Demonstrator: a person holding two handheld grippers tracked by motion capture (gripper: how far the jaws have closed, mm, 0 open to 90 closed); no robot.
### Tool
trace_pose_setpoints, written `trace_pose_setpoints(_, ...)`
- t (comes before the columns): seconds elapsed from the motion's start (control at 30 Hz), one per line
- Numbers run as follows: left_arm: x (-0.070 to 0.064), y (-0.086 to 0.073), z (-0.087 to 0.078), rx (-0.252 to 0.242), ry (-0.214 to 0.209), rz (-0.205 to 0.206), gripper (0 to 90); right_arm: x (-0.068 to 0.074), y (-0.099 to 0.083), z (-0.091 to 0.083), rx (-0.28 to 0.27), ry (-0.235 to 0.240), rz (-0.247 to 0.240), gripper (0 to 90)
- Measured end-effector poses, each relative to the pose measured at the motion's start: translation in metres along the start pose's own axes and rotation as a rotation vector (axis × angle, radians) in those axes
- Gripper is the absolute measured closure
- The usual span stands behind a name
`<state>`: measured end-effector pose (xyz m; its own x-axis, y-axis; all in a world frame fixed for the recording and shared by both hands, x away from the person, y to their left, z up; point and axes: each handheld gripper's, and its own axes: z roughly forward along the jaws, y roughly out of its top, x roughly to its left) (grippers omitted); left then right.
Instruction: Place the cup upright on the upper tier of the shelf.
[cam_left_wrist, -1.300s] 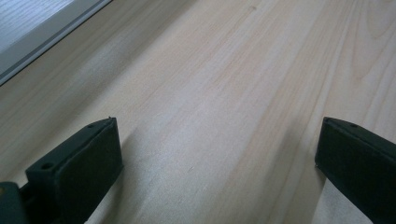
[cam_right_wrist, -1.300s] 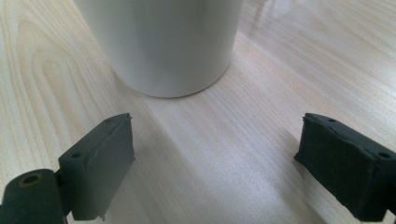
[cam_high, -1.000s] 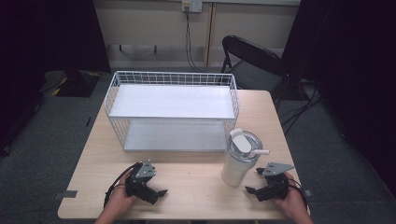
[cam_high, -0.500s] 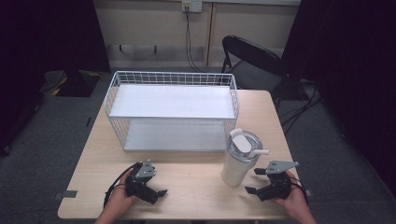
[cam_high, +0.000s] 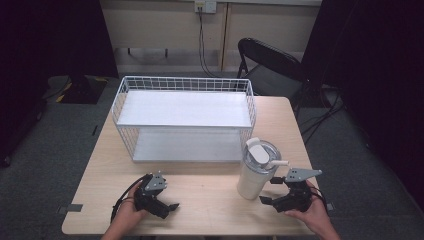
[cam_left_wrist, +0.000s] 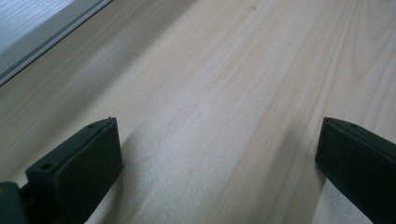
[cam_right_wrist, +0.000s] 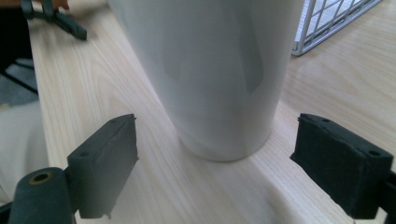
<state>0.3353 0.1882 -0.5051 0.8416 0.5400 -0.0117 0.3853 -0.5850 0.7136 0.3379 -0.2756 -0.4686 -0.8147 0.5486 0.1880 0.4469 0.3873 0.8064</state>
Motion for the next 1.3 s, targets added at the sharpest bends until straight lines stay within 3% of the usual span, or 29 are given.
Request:
trace_pose_setpoints(0.23, 0.0, 0.0, 0.0, 0.0, 0.0, 0.0, 0.0, 0.002, 0.006, 0.003, 0.023, -0.007, -0.023, 13.0)
trace_pose_setpoints(0.67, 0.0, 0.0, 0.0, 0.0, 0.0, 0.0, 0.0, 0.004, 0.013, 0.005, 0.004, -0.005, -0.037, 13.0)
trace_pose_setpoints(1.03, 0.0, 0.0, 0.0, 0.0, 0.0, 0.0, 0.0, 0.006, 0.026, 0.002, -0.099, 0.007, -0.048, 12.4)
trace_pose_setpoints(1.3, 0.0, 0.0, 0.0, 0.0, 0.0, 0.0, 0.0, 0.006, 0.031, 0.008, -0.12, 0.001, -0.05, 10.4)
